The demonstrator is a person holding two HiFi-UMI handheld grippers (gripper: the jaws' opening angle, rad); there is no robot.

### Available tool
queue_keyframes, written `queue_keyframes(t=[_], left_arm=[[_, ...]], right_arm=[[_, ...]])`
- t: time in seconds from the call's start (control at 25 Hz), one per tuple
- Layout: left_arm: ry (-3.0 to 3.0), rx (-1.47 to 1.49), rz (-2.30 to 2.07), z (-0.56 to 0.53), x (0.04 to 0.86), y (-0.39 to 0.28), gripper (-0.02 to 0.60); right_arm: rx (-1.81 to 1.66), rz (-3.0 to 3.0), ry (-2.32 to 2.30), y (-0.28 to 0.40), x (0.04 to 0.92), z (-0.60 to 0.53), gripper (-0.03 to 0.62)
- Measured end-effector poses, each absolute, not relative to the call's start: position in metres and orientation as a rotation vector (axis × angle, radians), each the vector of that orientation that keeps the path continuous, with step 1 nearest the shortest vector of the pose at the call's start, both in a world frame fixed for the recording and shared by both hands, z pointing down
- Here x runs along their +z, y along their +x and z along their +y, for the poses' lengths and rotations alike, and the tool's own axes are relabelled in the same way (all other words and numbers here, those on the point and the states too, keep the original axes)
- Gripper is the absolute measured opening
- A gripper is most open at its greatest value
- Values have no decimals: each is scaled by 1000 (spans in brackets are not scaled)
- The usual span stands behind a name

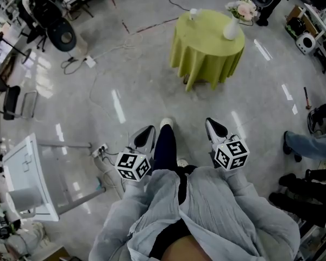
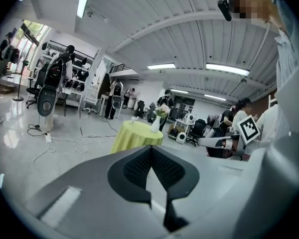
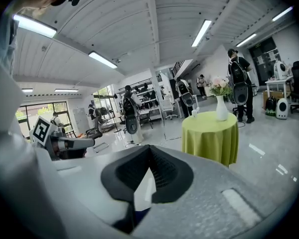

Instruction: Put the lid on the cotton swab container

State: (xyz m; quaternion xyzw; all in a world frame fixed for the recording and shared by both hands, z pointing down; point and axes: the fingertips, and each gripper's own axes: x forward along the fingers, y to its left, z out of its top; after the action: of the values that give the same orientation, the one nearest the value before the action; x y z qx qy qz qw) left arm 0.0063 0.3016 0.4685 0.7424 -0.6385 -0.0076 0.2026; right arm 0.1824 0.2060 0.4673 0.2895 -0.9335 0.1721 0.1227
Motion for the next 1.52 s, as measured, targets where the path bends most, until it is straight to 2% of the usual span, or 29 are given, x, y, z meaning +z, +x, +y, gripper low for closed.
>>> queue_keyframes(t=[1.52], left_arm=[[2305, 16, -1639, 12, 423, -131, 14]], right_arm=[[518, -2710, 1097, 46, 431, -48, 2]])
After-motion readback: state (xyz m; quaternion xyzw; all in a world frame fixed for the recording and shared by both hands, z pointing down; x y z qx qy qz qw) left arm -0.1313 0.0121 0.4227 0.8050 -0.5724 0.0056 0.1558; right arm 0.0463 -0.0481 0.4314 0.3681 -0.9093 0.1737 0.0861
